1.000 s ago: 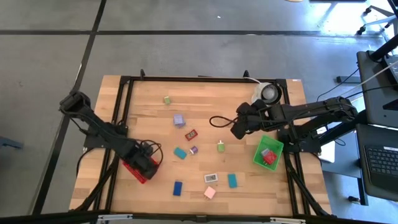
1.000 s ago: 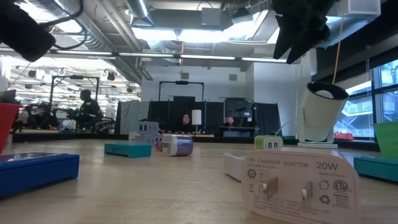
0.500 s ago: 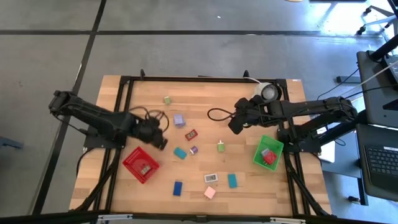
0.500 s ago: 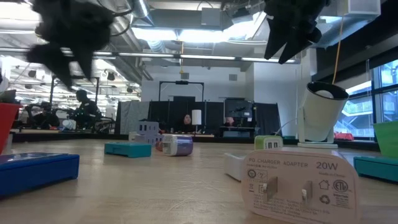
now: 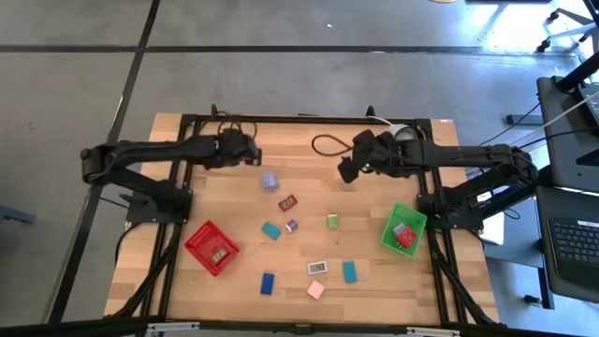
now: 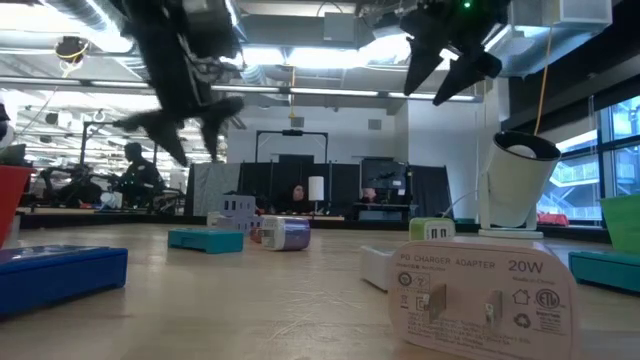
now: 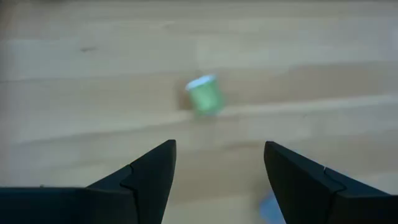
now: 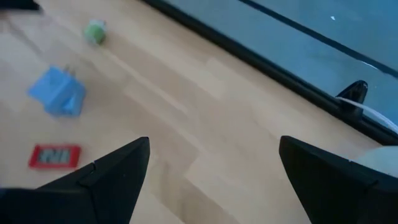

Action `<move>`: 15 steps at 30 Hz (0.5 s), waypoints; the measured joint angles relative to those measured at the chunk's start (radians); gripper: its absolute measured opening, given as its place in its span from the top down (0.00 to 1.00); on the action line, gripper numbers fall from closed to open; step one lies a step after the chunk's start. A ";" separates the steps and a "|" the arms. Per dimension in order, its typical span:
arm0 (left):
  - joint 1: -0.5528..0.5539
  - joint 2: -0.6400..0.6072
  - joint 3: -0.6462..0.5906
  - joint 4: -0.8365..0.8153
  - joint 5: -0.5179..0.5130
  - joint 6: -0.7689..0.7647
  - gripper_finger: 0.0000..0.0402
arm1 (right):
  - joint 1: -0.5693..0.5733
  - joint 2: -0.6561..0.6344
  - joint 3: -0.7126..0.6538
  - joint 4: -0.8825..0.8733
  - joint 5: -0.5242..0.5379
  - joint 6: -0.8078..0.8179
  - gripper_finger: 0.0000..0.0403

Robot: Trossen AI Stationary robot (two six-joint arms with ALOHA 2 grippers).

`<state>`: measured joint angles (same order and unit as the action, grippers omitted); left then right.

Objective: Pick & Place Office items
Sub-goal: Put the top green power adapter into the green bin

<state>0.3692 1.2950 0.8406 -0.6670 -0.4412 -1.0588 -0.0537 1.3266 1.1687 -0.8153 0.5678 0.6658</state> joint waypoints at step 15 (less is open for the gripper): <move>0.196 0.299 0.000 0.257 0.111 0.170 0.40 | -0.100 0.000 0.000 0.075 -0.011 -0.006 0.10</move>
<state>0.5655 1.5936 0.8406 -0.4102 -0.3297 -0.8892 -0.1539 1.3266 1.1687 -0.7403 0.5564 0.6593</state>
